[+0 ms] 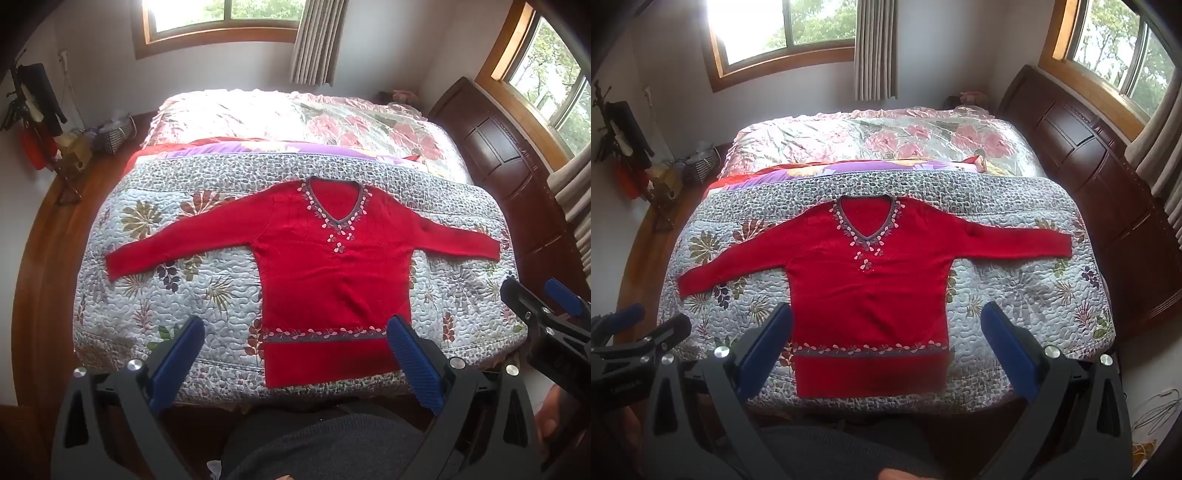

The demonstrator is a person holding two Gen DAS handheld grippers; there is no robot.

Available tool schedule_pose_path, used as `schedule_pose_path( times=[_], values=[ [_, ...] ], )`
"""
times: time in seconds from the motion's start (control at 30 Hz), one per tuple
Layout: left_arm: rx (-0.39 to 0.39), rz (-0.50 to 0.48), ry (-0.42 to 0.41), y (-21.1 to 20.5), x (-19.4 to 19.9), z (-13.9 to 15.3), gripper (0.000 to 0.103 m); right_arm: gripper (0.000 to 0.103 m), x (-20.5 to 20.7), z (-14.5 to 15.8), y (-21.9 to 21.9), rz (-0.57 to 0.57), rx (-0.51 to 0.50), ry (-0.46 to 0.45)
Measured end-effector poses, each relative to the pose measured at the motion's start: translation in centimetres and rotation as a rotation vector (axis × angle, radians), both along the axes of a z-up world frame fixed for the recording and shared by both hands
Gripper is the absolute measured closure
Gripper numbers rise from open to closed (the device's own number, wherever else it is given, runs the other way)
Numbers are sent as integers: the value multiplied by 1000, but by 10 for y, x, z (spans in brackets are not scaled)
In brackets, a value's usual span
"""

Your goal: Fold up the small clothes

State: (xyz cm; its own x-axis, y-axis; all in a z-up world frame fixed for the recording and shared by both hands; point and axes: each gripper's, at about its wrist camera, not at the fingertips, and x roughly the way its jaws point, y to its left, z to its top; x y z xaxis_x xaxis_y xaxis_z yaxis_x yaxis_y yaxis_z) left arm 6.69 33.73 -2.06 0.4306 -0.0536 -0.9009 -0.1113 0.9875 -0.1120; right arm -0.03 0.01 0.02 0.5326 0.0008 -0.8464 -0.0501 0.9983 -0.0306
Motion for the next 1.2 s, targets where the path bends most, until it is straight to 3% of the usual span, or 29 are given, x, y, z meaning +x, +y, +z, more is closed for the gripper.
schedule_pose_path(
  times=[1.2],
  values=[
    [8,14,-4,4,5,0,4,3,4,-4,5,13,-1,13]
  ],
)
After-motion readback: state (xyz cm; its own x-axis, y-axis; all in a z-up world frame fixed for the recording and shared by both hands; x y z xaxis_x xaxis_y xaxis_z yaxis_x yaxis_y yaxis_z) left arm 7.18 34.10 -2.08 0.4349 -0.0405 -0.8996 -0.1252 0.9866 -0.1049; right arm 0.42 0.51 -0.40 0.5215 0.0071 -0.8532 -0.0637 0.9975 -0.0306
